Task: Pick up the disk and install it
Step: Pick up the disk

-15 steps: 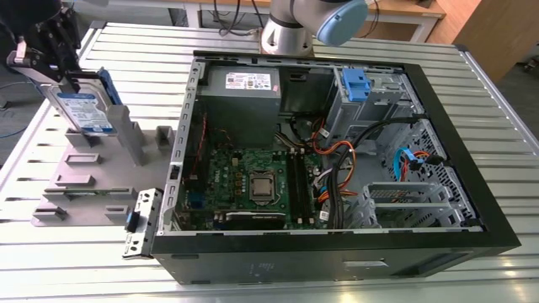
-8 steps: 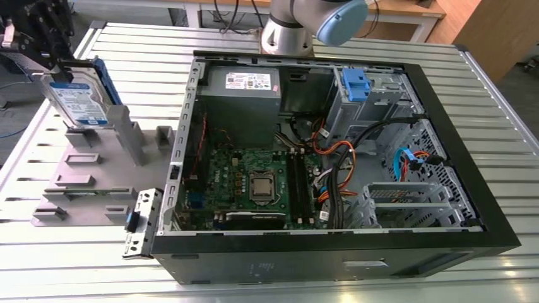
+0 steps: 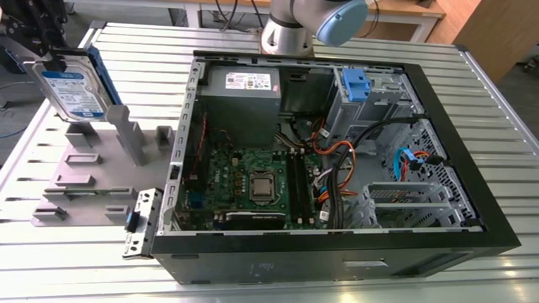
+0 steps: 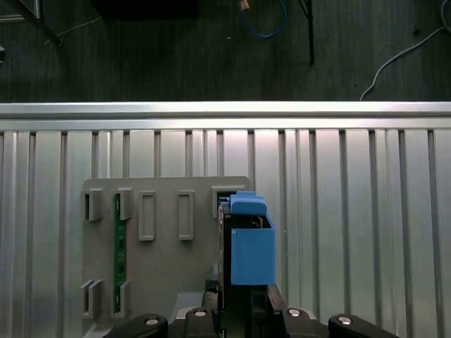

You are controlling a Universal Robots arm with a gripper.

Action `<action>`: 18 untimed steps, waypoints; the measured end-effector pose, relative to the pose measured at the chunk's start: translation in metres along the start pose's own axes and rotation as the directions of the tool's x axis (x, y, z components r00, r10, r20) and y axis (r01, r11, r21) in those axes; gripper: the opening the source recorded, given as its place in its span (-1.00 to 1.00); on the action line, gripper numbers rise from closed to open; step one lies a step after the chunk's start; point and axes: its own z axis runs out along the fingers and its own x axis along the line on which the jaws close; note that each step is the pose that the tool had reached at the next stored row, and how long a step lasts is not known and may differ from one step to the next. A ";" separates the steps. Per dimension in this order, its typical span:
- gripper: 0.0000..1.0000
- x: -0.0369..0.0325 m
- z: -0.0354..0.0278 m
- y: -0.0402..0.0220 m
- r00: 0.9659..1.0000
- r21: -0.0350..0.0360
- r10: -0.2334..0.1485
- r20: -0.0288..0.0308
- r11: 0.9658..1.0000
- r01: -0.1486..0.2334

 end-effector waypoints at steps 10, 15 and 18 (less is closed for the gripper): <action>-0.30 -0.0003 -0.0088 0.0003 1.000 0.000 0.000 0.000 1.000 0.000; -0.30 -0.0003 -0.0100 0.0004 1.000 0.000 0.000 0.000 1.000 0.000; -0.30 -0.0003 -0.0101 0.0004 1.000 0.000 0.000 0.000 1.000 0.000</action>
